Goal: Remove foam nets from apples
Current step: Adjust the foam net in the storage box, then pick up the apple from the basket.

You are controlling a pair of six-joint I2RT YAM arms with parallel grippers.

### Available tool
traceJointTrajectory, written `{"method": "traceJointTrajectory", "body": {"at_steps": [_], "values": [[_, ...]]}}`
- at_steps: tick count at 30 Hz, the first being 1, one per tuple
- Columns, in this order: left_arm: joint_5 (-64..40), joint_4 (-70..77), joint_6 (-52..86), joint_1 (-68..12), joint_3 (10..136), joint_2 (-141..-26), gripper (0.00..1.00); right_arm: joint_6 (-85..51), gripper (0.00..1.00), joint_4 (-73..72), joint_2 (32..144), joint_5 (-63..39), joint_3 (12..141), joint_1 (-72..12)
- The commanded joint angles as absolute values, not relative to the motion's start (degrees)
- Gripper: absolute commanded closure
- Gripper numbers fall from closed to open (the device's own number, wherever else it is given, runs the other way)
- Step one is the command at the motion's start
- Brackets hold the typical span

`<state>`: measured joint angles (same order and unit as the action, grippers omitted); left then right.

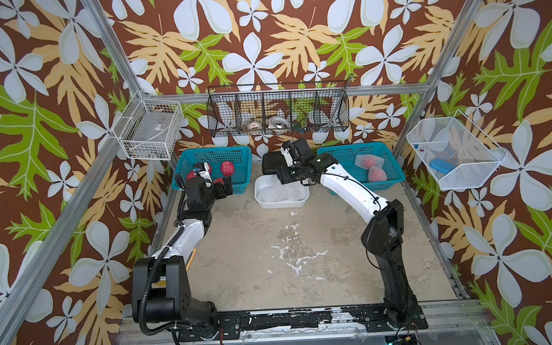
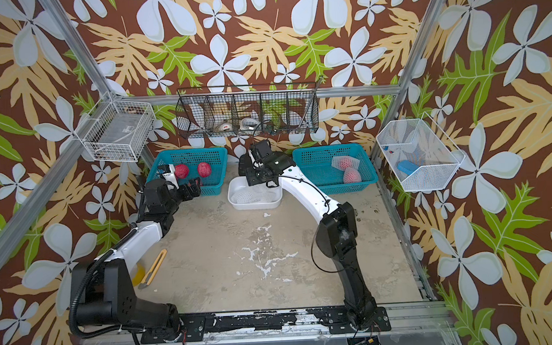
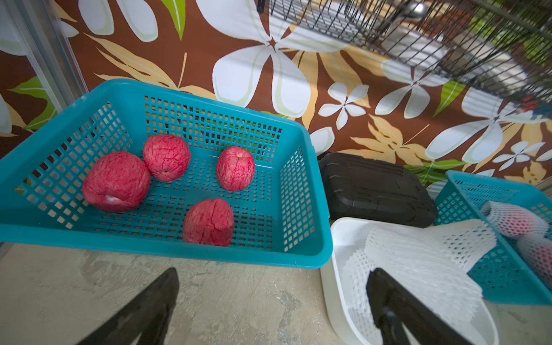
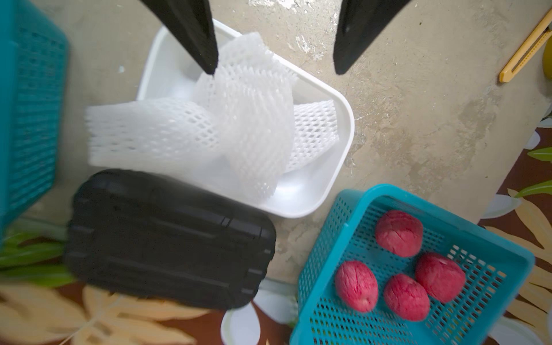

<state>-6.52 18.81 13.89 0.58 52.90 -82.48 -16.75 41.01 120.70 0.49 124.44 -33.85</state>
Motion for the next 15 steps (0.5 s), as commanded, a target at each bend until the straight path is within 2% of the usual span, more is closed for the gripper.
{"method": "traceJointTrajectory", "body": {"at_steps": [1,3,5,8,15], "values": [[-8.5,21.1,19.1,0.2,54.5,-80.6,0.0,-12.7,0.19,34.7,114.2,8.2,119.1,-33.8],[-9.6,21.1,20.5,-0.7,56.2,-80.0,0.0,-11.7,0.01,28.5,108.7,12.5,111.6,-33.6],[-9.9,20.3,20.8,-3.1,58.4,-79.5,0.0,-11.3,0.0,22.4,103.2,13.0,103.6,-31.8],[-9.3,20.1,20.0,-8.7,61.0,-79.4,0.0,-14.2,0.0,18.6,97.9,6.9,95.7,-24.9],[-6.9,15.9,15.0,-25.5,66.9,-82.0,0.0,-15.7,0.01,15.4,93.9,0.6,85.4,-9.7]]}}
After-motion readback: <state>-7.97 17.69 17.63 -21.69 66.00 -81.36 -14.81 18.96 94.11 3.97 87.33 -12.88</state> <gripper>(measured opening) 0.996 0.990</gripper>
